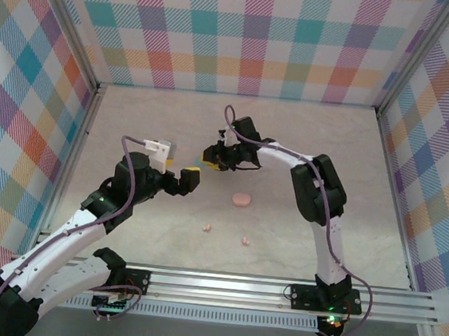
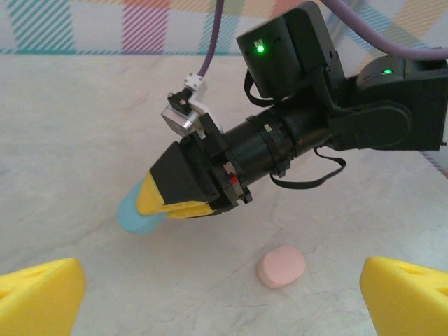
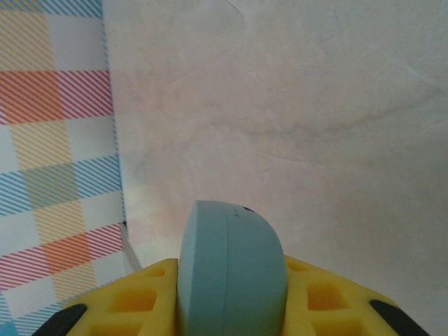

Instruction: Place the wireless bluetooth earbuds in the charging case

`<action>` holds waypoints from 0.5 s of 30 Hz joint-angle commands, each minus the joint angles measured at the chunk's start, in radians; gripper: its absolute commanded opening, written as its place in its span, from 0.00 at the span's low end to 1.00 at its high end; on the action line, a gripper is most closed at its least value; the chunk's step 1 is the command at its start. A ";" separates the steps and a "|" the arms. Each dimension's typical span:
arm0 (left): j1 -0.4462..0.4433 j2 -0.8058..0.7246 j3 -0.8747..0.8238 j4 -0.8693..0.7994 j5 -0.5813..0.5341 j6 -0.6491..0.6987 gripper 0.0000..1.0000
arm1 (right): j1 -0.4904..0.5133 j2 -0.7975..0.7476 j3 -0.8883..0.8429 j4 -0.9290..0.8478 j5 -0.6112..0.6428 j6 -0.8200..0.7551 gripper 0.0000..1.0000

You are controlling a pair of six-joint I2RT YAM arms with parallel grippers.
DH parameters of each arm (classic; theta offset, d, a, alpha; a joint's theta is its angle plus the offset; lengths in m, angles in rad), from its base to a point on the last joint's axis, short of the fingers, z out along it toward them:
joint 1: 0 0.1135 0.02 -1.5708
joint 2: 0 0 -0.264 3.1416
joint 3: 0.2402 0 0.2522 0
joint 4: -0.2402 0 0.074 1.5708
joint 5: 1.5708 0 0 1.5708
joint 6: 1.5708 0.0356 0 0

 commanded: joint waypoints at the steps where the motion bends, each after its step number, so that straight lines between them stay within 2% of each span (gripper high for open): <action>1: 0.000 0.019 0.036 -0.064 -0.085 -0.068 1.00 | 0.007 0.028 0.083 -0.109 -0.020 -0.101 0.19; 6: 0.000 0.020 0.039 -0.097 -0.080 -0.117 1.00 | 0.007 0.096 0.182 -0.257 0.021 -0.200 0.23; 15: 0.000 -0.159 -0.054 -0.142 -0.110 -0.151 1.00 | 0.007 0.154 0.218 -0.308 0.080 -0.295 0.23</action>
